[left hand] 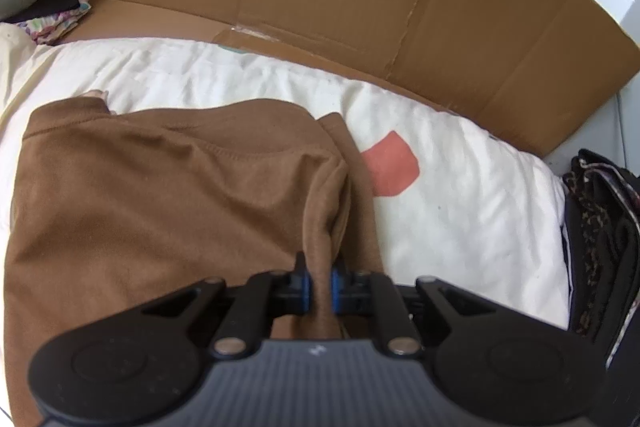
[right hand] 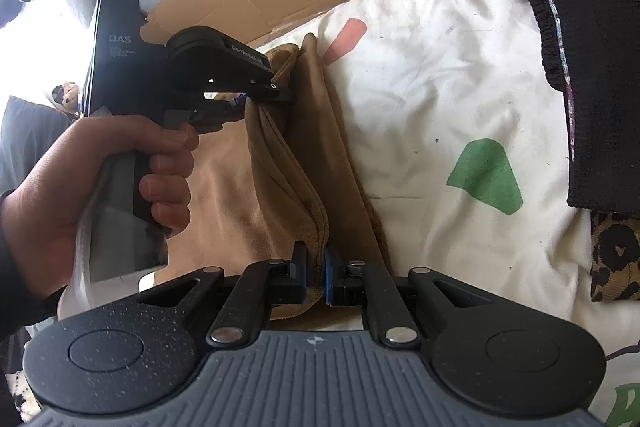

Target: Fold clothes

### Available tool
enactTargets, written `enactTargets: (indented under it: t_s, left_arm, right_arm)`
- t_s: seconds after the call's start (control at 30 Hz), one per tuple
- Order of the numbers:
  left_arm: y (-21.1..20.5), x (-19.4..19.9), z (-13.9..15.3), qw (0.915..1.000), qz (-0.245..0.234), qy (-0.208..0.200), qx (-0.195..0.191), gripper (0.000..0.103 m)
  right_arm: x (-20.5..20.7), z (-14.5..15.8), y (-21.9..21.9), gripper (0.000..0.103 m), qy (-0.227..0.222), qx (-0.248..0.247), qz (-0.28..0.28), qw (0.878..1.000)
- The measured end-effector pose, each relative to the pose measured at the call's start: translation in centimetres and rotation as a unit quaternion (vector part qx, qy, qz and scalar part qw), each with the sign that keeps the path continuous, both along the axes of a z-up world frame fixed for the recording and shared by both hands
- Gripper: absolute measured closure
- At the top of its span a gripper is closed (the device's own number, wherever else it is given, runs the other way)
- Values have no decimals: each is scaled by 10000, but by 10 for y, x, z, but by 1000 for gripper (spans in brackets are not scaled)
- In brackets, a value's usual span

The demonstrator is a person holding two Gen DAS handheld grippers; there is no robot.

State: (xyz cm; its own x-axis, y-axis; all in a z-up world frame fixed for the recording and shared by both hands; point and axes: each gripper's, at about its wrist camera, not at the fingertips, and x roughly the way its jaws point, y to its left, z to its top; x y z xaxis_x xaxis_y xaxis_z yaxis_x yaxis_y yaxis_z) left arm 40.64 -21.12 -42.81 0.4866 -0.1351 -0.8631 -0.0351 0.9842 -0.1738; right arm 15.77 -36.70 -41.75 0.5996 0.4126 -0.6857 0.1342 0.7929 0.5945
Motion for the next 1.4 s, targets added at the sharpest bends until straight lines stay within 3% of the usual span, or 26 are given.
enactTargets:
  t_s: [0.33,0.5,0.7,0.9,1.17,1.4]
  left_arm:
    - [-15,1,-5,10000,-53,-9,14,93]
    - [-11,7,-13,9993,-124,31,-341,89]
    - [7,10,-1,9953,-280,-20,-932,84]
    - [27,-1,19,9935,-577,-202,-960,84]
    - [25,-11,-11,9914,-970,282,-834,87]
    - [5,0,-28,9897,-1159,269,-800,89]
  right_arm:
    - [-3,-9,-9,97,167,-68,-76,9998]
    - [-4,-15,-13,97,248,-132,-90,9996]
    - [-5,-18,-14,97,300,-166,-114,9993]
    - [-6,-15,-13,98,263,-246,-127,9993]
    - [-12,-6,-11,98,197,-411,-155,9988]
    - [-8,-15,-10,98,390,-418,-201,9982]
